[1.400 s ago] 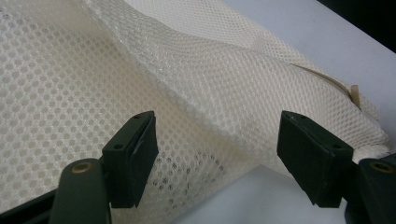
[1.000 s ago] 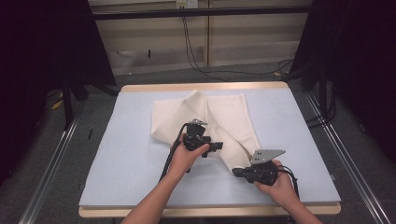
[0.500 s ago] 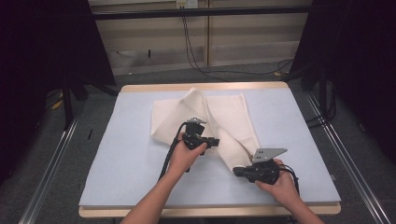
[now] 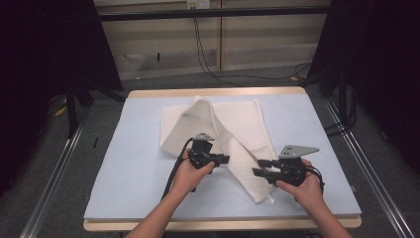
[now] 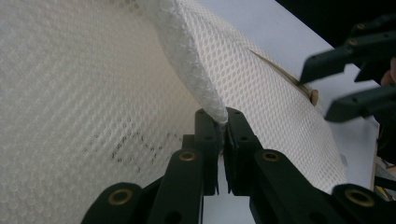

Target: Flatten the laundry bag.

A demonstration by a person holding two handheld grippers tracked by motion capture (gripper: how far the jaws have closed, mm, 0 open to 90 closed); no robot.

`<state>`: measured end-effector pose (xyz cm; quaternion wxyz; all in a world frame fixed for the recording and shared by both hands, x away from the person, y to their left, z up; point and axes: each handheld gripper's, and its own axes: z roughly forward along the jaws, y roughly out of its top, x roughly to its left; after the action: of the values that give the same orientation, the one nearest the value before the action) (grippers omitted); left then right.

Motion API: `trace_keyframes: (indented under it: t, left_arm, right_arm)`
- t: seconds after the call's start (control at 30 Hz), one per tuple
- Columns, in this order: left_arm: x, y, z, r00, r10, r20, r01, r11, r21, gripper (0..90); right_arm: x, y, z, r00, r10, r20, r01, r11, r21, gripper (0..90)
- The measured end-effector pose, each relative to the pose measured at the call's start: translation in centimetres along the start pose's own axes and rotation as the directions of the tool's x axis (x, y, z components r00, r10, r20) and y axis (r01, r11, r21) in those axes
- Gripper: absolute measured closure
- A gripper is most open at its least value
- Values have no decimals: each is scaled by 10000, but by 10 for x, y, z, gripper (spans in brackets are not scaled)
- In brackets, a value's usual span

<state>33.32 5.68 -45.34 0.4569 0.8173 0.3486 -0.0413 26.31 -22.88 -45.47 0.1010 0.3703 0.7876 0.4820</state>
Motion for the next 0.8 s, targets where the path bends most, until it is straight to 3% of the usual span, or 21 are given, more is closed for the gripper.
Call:
trace_keyframes:
  t: [0.03,0.23,0.43,0.57,0.7,0.8]
  left_arm:
    - [-1,-5,-2,9999,-38,93,39,10000,-80,854]
    - [-2,-14,-5,10000,67,66,-67,9999,-94,853]
    - [1,-22,-8,9999,91,128,-90,9999,-64,852]
    - [-2,-22,-10,9993,367,-26,-367,9993,-91,845]
    - [-1,-23,-11,9991,421,-112,-422,9991,-50,833]
    - [0,-23,-12,9987,480,-164,-481,9988,-33,815]
  right_arm:
    - [-4,0,1,9995,66,310,-67,10000,23,554]
    - [-13,3,5,9984,182,528,-190,9997,131,536]
    - [-32,8,3,9910,359,1293,-398,9988,280,528]
    - [-36,7,7,9919,538,1149,-562,9983,180,537]
    - [-24,14,11,9960,265,858,-271,9996,56,521]
    - [-22,17,15,9978,435,497,-435,9991,-24,496]
